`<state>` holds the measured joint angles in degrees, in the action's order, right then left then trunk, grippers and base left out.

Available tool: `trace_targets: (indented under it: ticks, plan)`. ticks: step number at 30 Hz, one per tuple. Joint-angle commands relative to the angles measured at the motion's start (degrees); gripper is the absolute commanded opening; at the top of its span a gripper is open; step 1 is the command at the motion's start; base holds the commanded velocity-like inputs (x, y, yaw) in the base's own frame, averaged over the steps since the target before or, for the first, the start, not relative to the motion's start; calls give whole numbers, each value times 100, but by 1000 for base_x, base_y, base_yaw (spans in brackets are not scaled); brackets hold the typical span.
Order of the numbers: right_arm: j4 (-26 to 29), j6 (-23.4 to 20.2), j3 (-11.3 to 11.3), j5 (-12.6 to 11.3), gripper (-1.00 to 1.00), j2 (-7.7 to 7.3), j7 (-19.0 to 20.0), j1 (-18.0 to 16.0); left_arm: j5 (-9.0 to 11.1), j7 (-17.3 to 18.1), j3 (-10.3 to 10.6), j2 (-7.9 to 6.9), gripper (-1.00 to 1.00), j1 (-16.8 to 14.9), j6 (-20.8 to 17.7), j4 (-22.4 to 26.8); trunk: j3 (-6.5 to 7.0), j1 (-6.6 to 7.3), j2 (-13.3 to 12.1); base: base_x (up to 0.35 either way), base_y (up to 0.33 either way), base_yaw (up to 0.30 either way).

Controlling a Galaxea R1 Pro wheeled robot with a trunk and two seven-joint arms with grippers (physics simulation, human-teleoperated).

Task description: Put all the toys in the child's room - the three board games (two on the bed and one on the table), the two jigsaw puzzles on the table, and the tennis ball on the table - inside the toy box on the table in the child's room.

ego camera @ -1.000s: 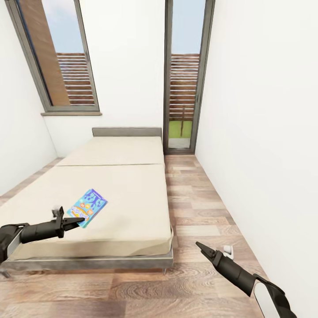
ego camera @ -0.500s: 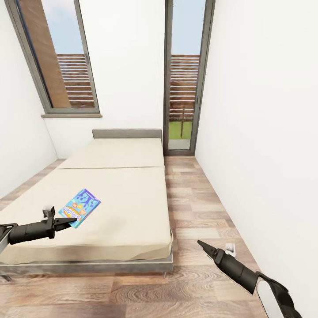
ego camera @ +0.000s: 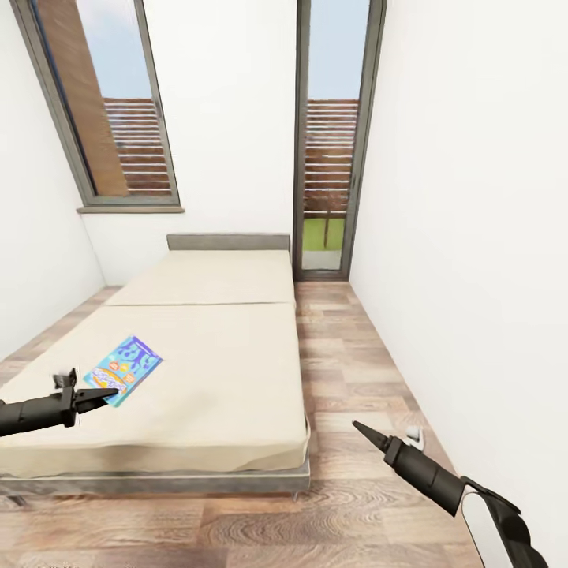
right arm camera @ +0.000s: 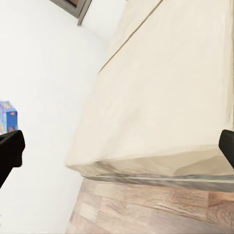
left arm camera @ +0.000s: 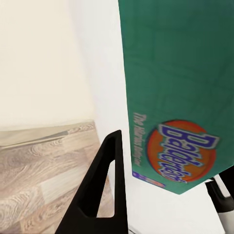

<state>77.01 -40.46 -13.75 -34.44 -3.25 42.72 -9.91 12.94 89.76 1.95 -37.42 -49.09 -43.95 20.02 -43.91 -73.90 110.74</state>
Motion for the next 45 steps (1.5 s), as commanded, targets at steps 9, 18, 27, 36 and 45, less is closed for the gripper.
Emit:
trace_targets:
  ticks: [9, 18, 27, 36, 45]
  plan:
    - [191, -34, 42, -4, 100, 15, -28, -2, 15, 24, 10, -52, -100, -4, -61, -5, 156, 199, -360, -16, 0, 243]
    - [224, -49, 61, 1, 100, 54, -43, -2, 16, 24, 8, -53, -100, -4, -61, 2, 318, 397, -721, -181, 0, 284]
    - [219, -57, 65, 7, 100, 59, -59, -2, 15, 24, 7, -49, -100, -4, -61, 10, 479, 594, -1082, -87, 0, 287]
    - [213, -63, 72, 8, 100, 75, -69, -2, 16, 24, 6, -47, -100, -4, -61, 11, 641, 792, -1443, -95, 0, 287]
    - [201, -63, 74, 8, 100, 86, -74, -2, 11, 24, 7, -46, -100, -4, -61, 11, 803, 990, -1804, -7, 0, 287]
